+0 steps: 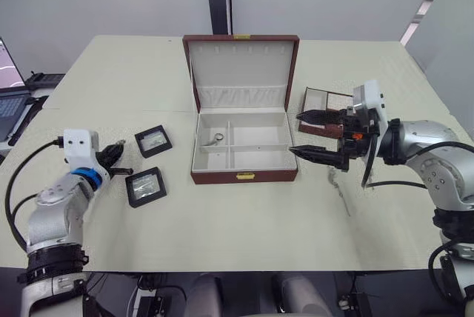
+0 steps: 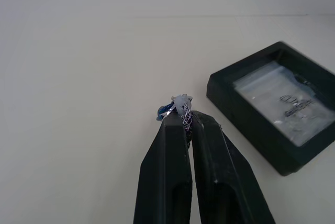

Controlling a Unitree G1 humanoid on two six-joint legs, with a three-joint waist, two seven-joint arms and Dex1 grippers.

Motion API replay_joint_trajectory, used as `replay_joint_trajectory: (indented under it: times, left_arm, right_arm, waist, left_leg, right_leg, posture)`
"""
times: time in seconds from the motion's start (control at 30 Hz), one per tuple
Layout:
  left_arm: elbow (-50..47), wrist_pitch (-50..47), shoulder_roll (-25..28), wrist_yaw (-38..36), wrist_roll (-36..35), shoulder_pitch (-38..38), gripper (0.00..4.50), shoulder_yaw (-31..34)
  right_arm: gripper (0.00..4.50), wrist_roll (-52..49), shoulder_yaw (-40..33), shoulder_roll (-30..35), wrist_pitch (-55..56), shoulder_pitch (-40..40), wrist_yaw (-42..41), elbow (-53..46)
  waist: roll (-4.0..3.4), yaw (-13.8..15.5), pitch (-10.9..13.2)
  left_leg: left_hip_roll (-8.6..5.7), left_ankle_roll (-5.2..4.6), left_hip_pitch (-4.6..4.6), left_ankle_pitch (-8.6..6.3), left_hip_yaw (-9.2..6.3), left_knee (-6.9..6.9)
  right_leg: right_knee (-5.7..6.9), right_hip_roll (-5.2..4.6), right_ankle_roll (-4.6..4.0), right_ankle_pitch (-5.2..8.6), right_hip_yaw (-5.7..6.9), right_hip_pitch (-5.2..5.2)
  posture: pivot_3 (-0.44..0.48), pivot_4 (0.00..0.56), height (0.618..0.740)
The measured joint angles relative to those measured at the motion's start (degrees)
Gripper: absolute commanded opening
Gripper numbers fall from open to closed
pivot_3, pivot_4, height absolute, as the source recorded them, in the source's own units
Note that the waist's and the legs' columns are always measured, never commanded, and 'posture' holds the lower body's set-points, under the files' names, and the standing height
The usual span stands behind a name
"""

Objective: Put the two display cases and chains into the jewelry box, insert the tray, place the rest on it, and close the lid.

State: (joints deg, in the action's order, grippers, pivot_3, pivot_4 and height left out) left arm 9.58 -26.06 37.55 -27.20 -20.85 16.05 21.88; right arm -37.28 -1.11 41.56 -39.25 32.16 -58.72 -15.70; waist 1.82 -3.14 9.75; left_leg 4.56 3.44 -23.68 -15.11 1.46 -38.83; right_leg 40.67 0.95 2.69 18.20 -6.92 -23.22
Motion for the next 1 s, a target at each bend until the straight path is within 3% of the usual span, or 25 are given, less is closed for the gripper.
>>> replay_joint_trajectory:
  times: [0.3,0.47,0.63,1.0]
  left_arm:
    - [-12.8,-9.2,5.5,-4.4,-4.8,2.1,0.01,-0.3]
    - [-16.7,-12.1,8.4,-10.6,-7.5,7.2,0.01,-4.4]
    - [-16.6,-12.6,11.1,-18.6,-8.6,12.1,0.01,-8.5]
    - [-10.0,-9.2,11.7,-35.3,-6.7,23.1,0.01,-20.8]
  right_arm:
    - [4.5,-0.5,-1.9,0.3,0.0,-2.0,0.8,-1.1]
    - [4.5,-0.5,-3.3,0.3,0.0,-4.2,2.3,-3.0]
    - [4.5,-0.6,-4.8,0.5,0.0,-6.6,3.9,-5.0]
    - [4.5,-2.9,-10.5,3.1,-1.6,-12.2,8.1,-12.2]
  waist:
    - [0.02,0.1,0.0]
    - [0.07,0.1,0.0]
    - [0.06,0.1,0.1]
    - [0.06,0.5,0.1]
  left_leg:
    - [-0.01,0.0,-0.03,0.0,-0.01,0.0]
    - [-0.01,0.0,-0.08,0.0,-0.04,0.0]
    - [-0.02,0.0,-0.08,0.0,-0.04,0.01]
    - [-0.03,-0.01,-0.13,0.0,-0.06,0.01]
  right_leg:
    - [-0.06,0.0,0.0,0.0,0.01,0.0]
    - [-0.13,0.01,0.01,0.0,0.03,0.0]
    - [-0.18,0.02,0.01,0.0,0.03,0.0]
    - [-0.28,0.06,0.01,0.01,0.03,-0.01]
  posture:
    - [0.0,0.15,0.74]
    - [0.0,0.15,0.74]
    - [0.0,0.15,0.74]
    - [0.0,0.15,0.74]
